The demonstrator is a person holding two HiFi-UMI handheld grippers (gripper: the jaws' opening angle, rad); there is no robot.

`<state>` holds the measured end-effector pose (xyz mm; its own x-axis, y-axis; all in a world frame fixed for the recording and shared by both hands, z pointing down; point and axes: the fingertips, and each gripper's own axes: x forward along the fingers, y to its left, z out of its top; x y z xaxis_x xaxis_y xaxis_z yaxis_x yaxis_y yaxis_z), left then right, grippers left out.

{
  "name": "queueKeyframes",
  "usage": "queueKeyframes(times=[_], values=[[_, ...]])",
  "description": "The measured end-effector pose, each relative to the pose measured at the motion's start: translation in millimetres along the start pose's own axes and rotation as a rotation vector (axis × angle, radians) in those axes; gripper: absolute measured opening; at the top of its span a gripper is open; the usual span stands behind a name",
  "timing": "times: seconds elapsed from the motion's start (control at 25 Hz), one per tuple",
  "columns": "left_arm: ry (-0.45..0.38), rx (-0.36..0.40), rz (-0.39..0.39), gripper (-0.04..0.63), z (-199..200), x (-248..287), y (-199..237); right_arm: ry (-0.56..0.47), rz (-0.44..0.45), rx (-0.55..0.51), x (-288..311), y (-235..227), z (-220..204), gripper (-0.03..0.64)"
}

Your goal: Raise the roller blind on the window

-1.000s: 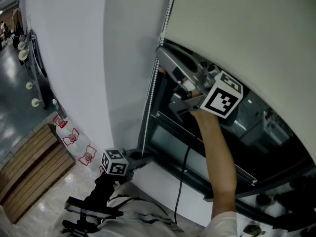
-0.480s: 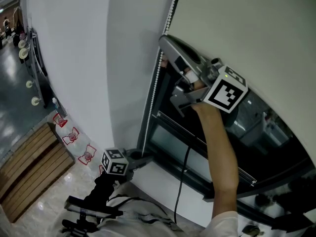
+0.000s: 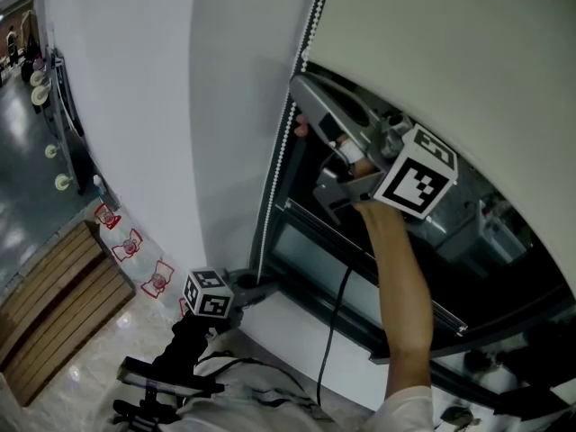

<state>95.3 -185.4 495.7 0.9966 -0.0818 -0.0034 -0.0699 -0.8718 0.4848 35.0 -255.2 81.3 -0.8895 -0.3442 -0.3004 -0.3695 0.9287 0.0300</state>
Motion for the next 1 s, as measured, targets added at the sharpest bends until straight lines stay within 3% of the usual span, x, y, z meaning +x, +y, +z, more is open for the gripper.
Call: queueKeyframes(times=[0.48, 1.0], values=[[-0.001, 0.009, -0.008, -0.002, 4, 1, -2, 0.092, -0.054, 0.044, -25, 3, -84, 0.005], [-0.003, 0.011, -0.004, -0.002, 7, -1, -1, 0.266, -0.116, 0.182, -68, 7, -222, 0.005]])
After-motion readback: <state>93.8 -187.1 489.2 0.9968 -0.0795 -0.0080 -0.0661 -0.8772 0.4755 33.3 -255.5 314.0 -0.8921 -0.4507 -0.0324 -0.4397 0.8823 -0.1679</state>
